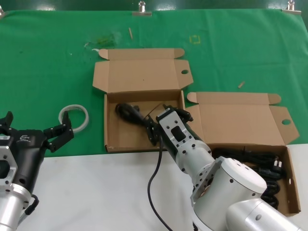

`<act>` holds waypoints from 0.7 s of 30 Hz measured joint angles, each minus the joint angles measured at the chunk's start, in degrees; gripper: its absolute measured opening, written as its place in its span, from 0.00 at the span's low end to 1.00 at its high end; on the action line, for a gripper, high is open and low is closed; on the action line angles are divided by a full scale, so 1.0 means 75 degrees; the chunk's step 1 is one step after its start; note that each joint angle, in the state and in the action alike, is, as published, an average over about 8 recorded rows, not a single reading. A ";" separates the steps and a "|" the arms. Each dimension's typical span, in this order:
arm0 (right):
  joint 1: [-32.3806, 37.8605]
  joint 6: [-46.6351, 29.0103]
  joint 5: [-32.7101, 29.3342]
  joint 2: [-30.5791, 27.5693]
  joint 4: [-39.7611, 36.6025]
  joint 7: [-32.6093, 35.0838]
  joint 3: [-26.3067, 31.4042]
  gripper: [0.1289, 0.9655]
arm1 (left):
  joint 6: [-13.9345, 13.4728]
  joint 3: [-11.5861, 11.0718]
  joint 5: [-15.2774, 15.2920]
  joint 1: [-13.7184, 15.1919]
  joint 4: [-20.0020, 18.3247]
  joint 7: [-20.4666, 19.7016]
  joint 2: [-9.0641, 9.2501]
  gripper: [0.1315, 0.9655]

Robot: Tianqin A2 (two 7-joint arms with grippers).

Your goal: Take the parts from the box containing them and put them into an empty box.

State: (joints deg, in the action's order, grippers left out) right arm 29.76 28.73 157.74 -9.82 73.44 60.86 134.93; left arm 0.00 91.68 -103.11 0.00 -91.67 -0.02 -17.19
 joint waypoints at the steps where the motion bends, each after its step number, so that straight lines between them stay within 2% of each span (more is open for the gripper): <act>1: 0.0000 0.0000 0.0000 0.0000 0.0000 0.0000 0.0000 0.22 | 0.0000 0.0000 0.0000 0.0000 0.0000 0.0000 0.0000 1.00; 10: 0.0000 0.0000 0.0000 0.0000 0.0000 0.0000 0.0000 0.40 | 0.0000 0.0000 0.0000 0.0000 0.0000 0.0000 0.0000 1.00; 14: -0.0034 -0.0033 -0.0062 0.0000 0.0020 -0.0067 -0.0050 0.40 | 0.0000 0.0000 0.0000 0.0000 0.0000 0.0000 0.0000 1.00; 21: -0.0265 -0.0256 -0.0487 0.0000 0.0163 -0.0541 -0.0386 0.62 | 0.0000 0.0000 0.0000 0.0000 0.0000 0.0000 0.0000 1.00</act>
State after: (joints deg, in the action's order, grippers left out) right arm 27.77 26.81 154.08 -9.82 74.66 56.80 132.03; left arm 0.00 91.68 -103.11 0.00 -91.67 -0.02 -17.19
